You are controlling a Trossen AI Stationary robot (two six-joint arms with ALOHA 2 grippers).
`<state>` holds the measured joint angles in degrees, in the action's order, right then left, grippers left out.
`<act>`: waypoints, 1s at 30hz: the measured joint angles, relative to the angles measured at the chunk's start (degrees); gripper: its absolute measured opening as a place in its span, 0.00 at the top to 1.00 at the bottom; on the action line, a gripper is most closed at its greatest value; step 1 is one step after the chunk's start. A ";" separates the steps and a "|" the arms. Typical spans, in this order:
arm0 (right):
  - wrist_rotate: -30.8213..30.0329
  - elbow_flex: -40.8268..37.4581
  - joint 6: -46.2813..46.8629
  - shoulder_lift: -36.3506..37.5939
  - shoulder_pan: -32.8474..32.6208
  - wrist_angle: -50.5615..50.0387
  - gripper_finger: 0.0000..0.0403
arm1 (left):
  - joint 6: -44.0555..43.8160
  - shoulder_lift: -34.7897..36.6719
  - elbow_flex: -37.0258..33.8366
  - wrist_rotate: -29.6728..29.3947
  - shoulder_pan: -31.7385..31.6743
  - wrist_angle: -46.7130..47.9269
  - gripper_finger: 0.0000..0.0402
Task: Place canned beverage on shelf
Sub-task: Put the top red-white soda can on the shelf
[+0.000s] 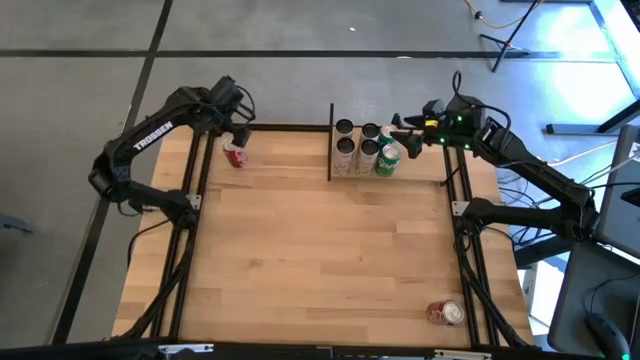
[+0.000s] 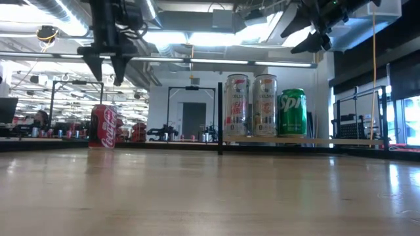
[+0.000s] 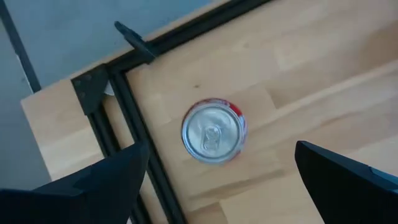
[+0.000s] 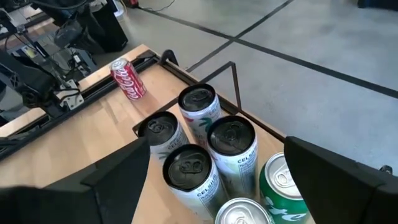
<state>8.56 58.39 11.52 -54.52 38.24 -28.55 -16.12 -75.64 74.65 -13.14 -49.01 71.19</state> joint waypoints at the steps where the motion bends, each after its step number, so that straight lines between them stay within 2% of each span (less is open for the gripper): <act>1: 0.00 0.00 -0.39 -0.02 0.00 0.01 0.11 | -0.12 -0.25 -0.22 0.27 0.00 -0.42 0.02; 7: -0.44 0.00 -4.26 -0.02 0.04 0.01 0.11 | -1.69 -3.40 -2.31 2.86 -1.78 -1.21 0.02; 14: -0.44 0.00 -4.51 -0.02 0.04 -0.03 0.11 | -1.81 -7.47 -5.76 5.47 -5.47 -3.95 0.02; 25: -0.44 -0.02 -7.53 -0.02 0.04 -0.05 0.11 | 0.17 -12.90 -6.33 8.15 -6.82 -5.39 0.02; 30: -0.44 -0.02 -7.51 -0.02 0.04 -0.05 0.11 | 2.39 -14.79 -6.33 8.10 -6.80 -5.34 0.09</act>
<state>8.12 58.37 4.01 -54.54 38.28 -28.60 -13.73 -90.44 68.31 -5.04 -55.81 65.84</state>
